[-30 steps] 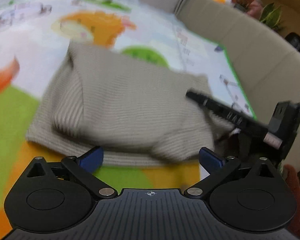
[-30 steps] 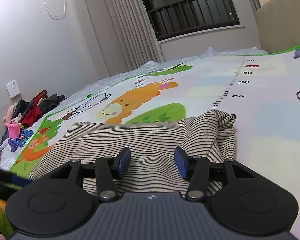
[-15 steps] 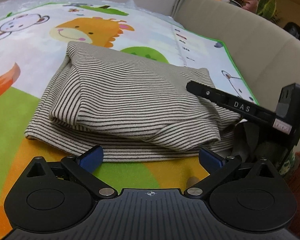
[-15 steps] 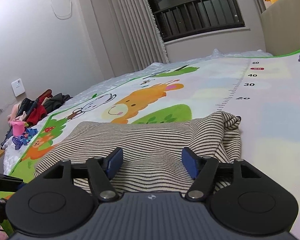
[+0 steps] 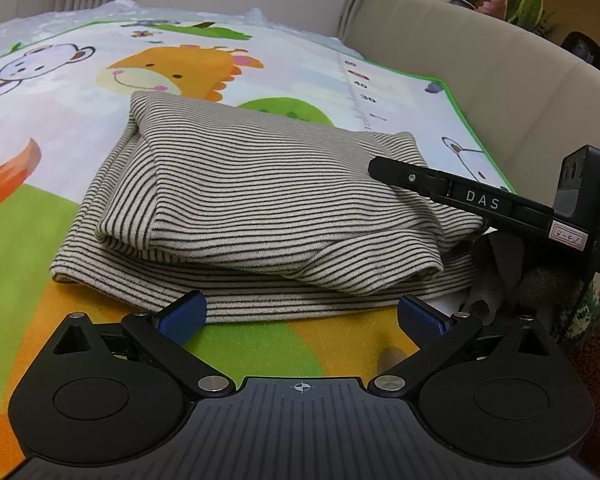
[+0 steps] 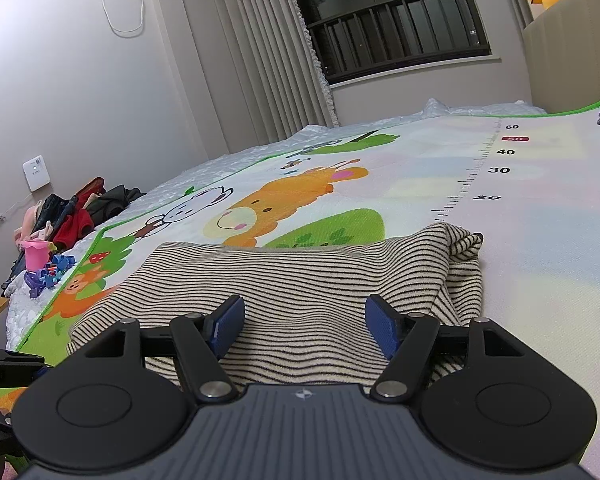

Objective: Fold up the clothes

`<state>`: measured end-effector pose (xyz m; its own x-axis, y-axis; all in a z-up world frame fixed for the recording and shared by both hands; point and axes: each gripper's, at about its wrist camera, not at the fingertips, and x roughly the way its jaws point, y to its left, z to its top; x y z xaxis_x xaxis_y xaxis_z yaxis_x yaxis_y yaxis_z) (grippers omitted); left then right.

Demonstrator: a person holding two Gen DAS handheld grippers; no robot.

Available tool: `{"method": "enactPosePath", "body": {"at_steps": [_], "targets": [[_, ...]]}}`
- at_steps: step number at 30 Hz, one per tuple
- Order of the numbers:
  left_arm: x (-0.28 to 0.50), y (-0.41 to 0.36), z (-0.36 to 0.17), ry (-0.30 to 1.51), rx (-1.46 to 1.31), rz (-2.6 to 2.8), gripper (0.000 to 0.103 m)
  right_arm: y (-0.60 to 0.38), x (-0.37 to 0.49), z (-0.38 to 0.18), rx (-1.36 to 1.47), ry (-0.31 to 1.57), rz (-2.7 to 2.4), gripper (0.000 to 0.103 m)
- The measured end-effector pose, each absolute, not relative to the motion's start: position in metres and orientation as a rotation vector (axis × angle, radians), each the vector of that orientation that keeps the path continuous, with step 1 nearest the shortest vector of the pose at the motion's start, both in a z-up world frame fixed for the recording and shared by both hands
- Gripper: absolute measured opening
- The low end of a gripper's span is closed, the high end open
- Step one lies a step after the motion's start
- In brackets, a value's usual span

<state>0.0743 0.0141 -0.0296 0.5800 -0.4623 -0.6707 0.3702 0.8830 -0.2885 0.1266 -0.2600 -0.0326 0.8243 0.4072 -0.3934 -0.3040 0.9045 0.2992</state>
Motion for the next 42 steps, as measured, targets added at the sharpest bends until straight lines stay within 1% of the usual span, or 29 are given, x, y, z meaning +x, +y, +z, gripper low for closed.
{"method": "enactPosePath", "body": {"at_steps": [6,10,13,15,17,18,19,20,23,24,27,28,30,33,35,38,39,40,41,42], "targets": [[0.074,0.015,-0.03,0.816,-0.128,-0.491,0.103,-0.259,0.126,-0.032,0.22,0.466,0.384,0.072],[0.079,0.024,-0.028,0.838,-0.181,-0.512,0.103,-0.258,0.123,-0.02,0.219,0.453,0.341,0.073],[0.09,0.039,-0.027,0.877,-0.3,-0.529,0.103,-0.263,0.128,0.002,0.171,0.409,0.293,0.073],[0.103,0.049,-0.027,0.914,-0.404,-0.528,0.103,-0.27,0.148,0.011,0.133,0.442,0.261,0.073],[0.115,0.053,-0.027,0.941,-0.463,-0.528,0.103,-0.278,0.176,0.009,0.089,0.515,0.239,0.073],[0.122,0.053,-0.027,0.947,-0.47,-0.531,0.103,-0.282,0.189,0.003,0.077,0.554,0.238,0.07],[0.131,0.051,-0.026,0.953,-0.46,-0.533,0.103,-0.286,0.201,-0.004,0.073,0.597,0.25,0.06],[0.139,0.049,-0.025,0.958,-0.451,-0.535,0.103,-0.289,0.21,-0.012,0.076,0.638,0.265,0.056],[0.171,0.044,-0.025,1.008,-0.456,-0.531,0.103,-0.298,0.216,-0.024,0.124,0.677,0.284,0.051],[0.185,0.043,-0.024,1.024,-0.474,-0.519,0.103,-0.299,0.212,-0.024,0.13,0.672,0.28,0.048],[0.226,0.041,-0.021,1.026,-0.496,-0.484,0.103,-0.294,0.186,-0.026,0.086,0.652,0.255,0.047],[0.24,0.04,-0.021,1.018,-0.498,-0.47,0.103,-0.292,0.174,-0.025,0.083,0.645,0.247,0.048],[0.269,0.044,-0.026,0.996,-0.53,-0.431,0.103,-0.288,0.148,-0.022,0.115,0.647,0.269,0.049],[0.288,0.052,-0.027,0.956,-0.623,-0.39,0.103,-0.279,0.108,-0.012,0.168,0.657,0.415,0.049],[0.27,0.052,-0.017,0.913,-0.544,-0.393,0.103,-0.274,0.085,-0.002,0.161,0.647,0.493,0.054],[0.243,0.053,-0.002,0.846,-0.426,-0.398,0.103,-0.284,0.072,0.015,0.171,0.583,0.479,0.055],[0.233,0.053,0.002,0.824,-0.387,-0.399,0.103,-0.289,0.069,0.021,0.176,0.558,0.465,0.051],[0.224,0.053,0.007,0.801,-0.348,-0.4,0.103,-0.294,0.07,0.026,0.18,0.537,0.445,0.038],[0.214,0.053,0.012,0.779,-0.312,-0.403,0.103,-0.298,0.076,0.029,0.185,0.526,0.415,0.035],[0.2,0.051,0.015,0.763,-0.301,-0.418,0.103,-0.302,0.084,0.029,0.196,0.527,0.388,0.034]]}}
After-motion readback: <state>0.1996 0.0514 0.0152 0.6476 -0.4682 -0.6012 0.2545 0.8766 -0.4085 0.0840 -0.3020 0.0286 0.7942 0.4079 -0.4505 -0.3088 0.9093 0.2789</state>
